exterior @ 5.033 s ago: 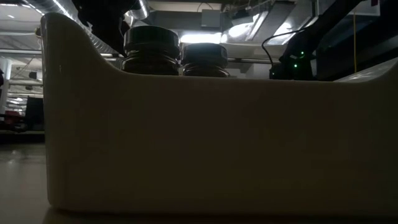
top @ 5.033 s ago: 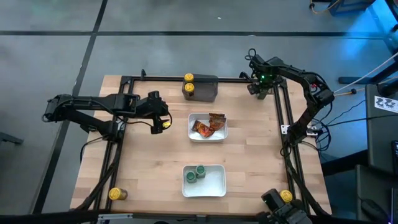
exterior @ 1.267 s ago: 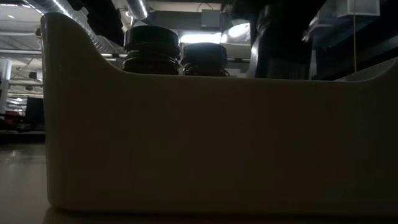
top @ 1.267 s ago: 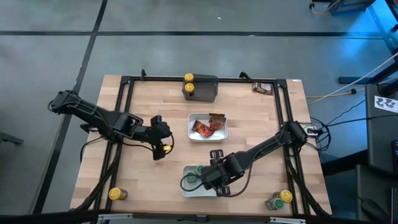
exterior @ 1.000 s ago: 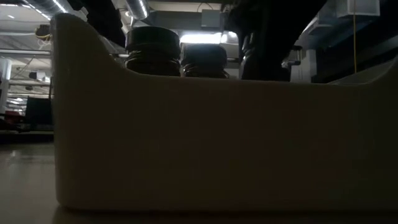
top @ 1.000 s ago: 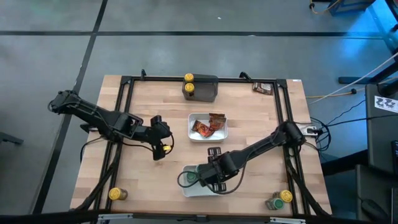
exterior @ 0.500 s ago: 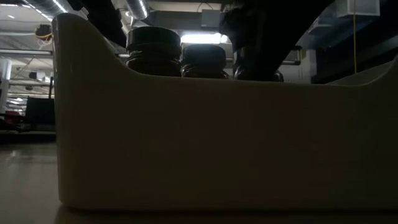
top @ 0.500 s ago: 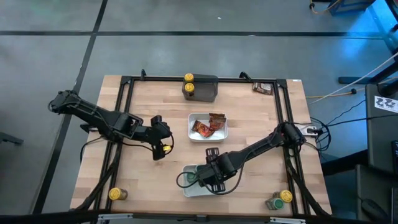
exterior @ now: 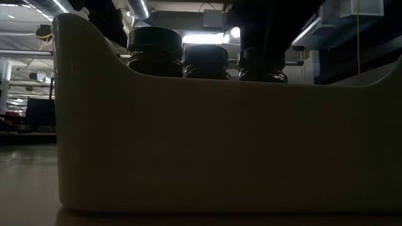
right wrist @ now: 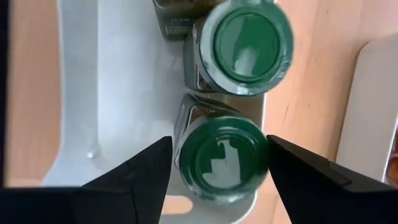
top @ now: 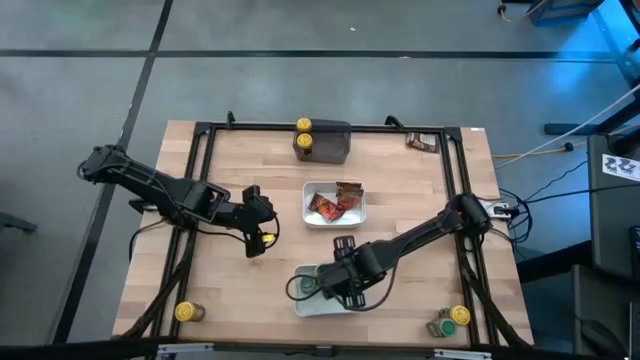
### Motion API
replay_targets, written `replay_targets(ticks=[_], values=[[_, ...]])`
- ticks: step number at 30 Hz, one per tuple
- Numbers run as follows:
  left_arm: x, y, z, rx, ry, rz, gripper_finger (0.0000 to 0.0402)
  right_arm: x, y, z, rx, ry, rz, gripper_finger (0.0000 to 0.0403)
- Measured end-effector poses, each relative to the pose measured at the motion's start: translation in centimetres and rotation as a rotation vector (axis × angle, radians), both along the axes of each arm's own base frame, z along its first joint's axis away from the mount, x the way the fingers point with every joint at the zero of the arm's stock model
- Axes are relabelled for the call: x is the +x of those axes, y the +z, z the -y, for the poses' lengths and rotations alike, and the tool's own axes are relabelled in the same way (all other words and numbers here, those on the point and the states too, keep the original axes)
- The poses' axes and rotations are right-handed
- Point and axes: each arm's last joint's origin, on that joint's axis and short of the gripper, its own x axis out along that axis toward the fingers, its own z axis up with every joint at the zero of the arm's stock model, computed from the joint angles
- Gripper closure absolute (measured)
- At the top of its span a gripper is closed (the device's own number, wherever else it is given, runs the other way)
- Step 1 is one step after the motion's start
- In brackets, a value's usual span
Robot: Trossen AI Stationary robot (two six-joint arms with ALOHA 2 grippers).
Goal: Sort spices by type
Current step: Put the green seasoning bottle into the bottom white bin
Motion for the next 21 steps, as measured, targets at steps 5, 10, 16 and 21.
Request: replay_targets(ticks=[5,10,16,21], values=[[0.0,0.0,0.0,0.0,0.0,0.0,0.0121,-0.7,1.9,0.3,0.04,-0.017,0.028,0.0146],[0.0,0.0,0.0,0.0,0.0,0.0,0.0121,-1.8,4.1,0.3,0.088,-0.024,0.062,0.0146],[0.0,0.0,0.0,0.0,0.0,0.0,0.0121,-4.1,6.4,0.2,0.085,-0.053,0.069,0.0145],[0.0,0.0,0.0,0.0,0.0,0.0,0.0121,-6.5,7.5,-0.4,0.016,-0.101,0.033,0.0145]])
